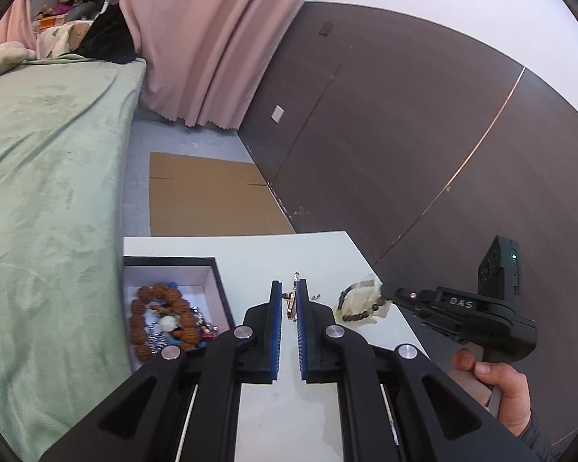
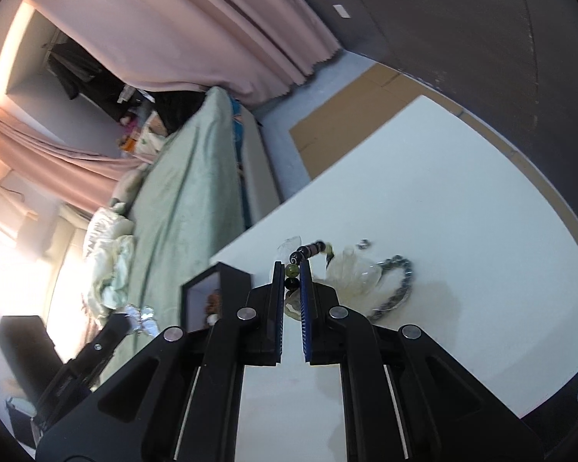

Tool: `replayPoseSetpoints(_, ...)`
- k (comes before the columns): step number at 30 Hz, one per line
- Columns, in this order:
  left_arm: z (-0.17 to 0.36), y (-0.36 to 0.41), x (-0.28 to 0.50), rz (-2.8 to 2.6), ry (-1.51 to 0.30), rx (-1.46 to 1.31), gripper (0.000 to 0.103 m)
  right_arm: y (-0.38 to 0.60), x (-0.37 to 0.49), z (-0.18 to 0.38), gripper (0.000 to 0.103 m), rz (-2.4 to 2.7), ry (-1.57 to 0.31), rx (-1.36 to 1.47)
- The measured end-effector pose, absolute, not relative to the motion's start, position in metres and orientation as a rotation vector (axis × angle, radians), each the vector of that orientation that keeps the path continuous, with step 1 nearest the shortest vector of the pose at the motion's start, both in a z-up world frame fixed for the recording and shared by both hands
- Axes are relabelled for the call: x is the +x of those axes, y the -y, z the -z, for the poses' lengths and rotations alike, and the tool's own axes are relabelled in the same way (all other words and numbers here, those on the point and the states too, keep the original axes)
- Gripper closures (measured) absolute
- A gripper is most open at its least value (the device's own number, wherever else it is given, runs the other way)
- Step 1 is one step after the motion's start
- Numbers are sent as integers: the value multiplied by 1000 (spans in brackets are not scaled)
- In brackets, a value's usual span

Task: Organize jewelry
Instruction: 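Lift the green beads and butterfly pendant and carry both over the black box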

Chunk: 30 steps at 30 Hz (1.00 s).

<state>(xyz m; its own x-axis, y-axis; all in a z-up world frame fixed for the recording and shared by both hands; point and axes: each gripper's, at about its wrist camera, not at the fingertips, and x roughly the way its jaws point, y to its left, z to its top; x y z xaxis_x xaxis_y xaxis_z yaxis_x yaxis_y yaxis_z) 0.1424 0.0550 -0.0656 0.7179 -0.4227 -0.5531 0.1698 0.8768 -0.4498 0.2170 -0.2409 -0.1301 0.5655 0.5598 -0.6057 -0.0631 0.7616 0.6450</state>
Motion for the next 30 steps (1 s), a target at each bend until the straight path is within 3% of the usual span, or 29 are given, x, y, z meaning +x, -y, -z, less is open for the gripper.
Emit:
replayPoseSetpoints(13,68,-88,136,266,-695,-430,97,187,201,80,94,-568,-846,520)
replayPoseSetpoints(16,72,-96,139,248,-708,-460,93,169,199,67,94,-613,-820,489)
replayPoseSetpoints(17,73,-98,141,242,-716,-470,83,163,200,62,94,-626,-816,484)
replayPoseSetpoints(18,74,-100,141,230,-717,-474,64,158,201,59,94,-638,-812,481)
replayPoseSetpoints(20,72,-104,140,202,-700,-476,46,149,203,53,94,-659,-805,475)
replayPoseSetpoints(24,67,-111,137,184,-685,-477,45,131,209,44,94,-702,-805,469)
replayPoseSetpoints(30,62,-128,133,130,-663,-476,30,99,215,42,94,-758,-823,440)
